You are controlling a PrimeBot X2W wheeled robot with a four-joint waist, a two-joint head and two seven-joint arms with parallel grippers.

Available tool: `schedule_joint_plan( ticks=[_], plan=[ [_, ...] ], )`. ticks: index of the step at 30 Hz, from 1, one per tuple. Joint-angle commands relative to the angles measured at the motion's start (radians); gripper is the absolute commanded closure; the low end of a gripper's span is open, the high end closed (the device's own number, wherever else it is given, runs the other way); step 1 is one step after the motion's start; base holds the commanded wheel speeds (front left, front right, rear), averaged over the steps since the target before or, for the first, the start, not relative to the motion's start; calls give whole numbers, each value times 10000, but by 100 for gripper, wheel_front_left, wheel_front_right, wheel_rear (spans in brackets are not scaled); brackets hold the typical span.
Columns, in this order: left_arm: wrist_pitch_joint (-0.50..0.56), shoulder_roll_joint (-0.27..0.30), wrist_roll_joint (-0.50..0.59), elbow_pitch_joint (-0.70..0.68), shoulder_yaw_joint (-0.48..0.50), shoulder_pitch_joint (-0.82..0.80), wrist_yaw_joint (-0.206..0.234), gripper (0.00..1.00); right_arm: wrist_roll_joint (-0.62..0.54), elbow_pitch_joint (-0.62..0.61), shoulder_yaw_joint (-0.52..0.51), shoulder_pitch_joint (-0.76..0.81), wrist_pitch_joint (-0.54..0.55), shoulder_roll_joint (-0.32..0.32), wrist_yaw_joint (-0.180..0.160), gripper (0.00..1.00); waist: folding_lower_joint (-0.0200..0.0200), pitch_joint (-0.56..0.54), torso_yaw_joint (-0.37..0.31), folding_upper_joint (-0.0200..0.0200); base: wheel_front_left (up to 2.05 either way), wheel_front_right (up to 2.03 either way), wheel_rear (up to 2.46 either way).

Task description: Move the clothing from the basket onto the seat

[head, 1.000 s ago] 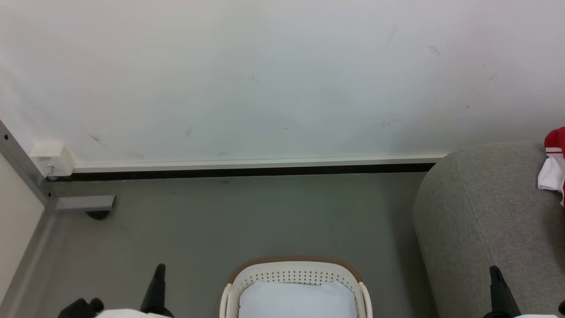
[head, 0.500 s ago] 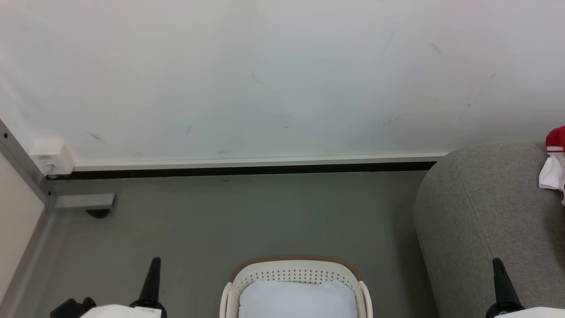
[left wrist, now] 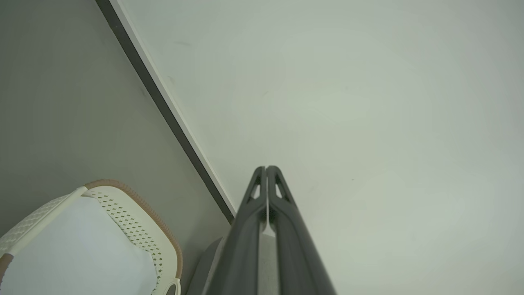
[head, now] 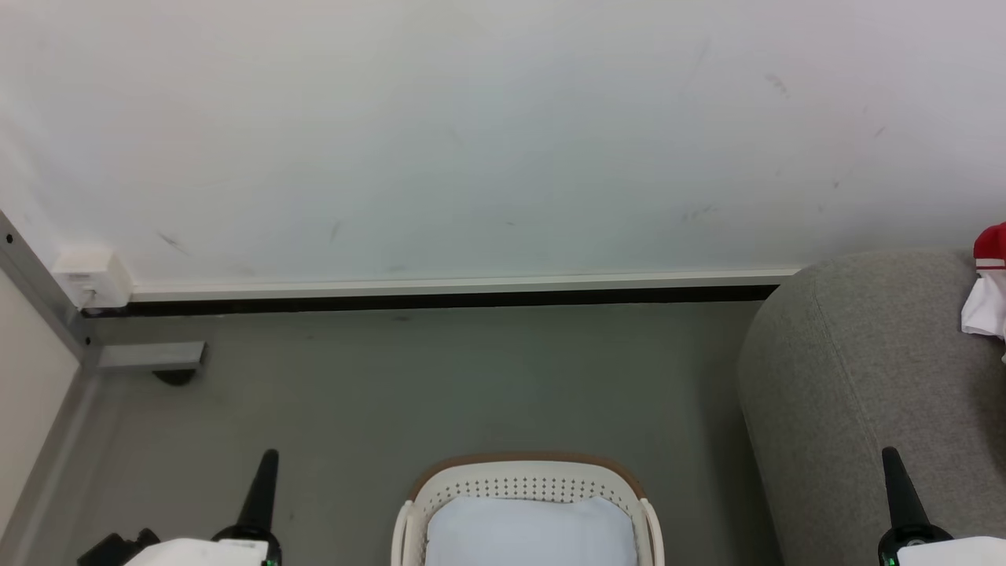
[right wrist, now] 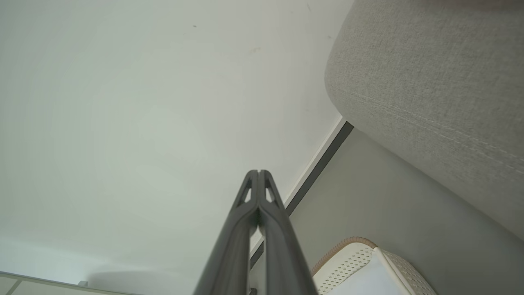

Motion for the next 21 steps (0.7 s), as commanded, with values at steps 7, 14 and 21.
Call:
schedule_joint_plan(
  ticks=[7,14,21],
  plan=[
    [188,70,-727,-196,158,-190,-55,100,816,-180,-82,-222,182,-111,-17,100,0,26,5,-1,0,0,0],
    [350,74,-1276,-291,246,-212,-67,100,1447,-245,-124,-279,345,-114,-18,100,0,51,10,-1,0,0,0],
    [487,77,-1793,-372,331,-227,-80,100,2050,-309,-168,-327,476,-116,-19,100,-1,77,15,-1,0,0,0]
  ],
)
